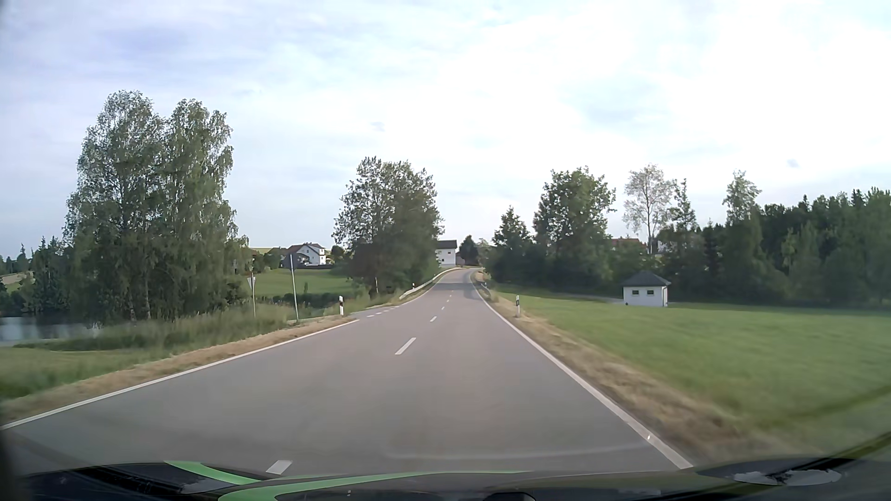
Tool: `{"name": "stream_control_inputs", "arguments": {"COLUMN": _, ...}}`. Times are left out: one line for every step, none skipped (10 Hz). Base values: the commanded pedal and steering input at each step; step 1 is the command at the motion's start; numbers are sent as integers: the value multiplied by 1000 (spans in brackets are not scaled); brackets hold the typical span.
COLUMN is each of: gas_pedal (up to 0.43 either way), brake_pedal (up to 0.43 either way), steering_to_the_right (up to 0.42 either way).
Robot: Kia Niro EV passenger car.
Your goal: Follow the waypoints while adhering to traffic rules and regulations
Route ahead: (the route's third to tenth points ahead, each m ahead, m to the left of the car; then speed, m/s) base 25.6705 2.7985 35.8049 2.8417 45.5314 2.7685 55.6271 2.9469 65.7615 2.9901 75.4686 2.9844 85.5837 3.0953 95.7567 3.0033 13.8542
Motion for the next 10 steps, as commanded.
{"name": "stream_control_inputs", "arguments": {"gas_pedal": 59, "brake_pedal": 0, "steering_to_the_right": -3}}
{"name": "stream_control_inputs", "arguments": {"gas_pedal": 59, "brake_pedal": 0, "steering_to_the_right": -3}}
{"name": "stream_control_inputs", "arguments": {"gas_pedal": 59, "brake_pedal": 0, "steering_to_the_right": -3}}
{"name": "stream_control_inputs", "arguments": {"gas_pedal": 59, "brake_pedal": 0, "steering_to_the_right": -3}}
{"name": "stream_control_inputs", "arguments": {"gas_pedal": 59, "brake_pedal": 0, "steering_to_the_right": -3}}
{"name": "stream_control_inputs", "arguments": {"gas_pedal": 47, "brake_pedal": 0, "steering_to_the_right": -3}}
{"name": "stream_control_inputs", "arguments": {"gas_pedal": 47, "brake_pedal": 0, "steering_to_the_right": -3}}
{"name": "stream_control_inputs", "arguments": {"gas_pedal": 47, "brake_pedal": 0, "steering_to_the_right": -3}}
{"name": "stream_control_inputs", "arguments": {"gas_pedal": 47, "brake_pedal": 0, "steering_to_the_right": -3}}
{"name": "stream_control_inputs", "arguments": {"gas_pedal": 47, "brake_pedal": 0, "steering_to_the_right": -3}}
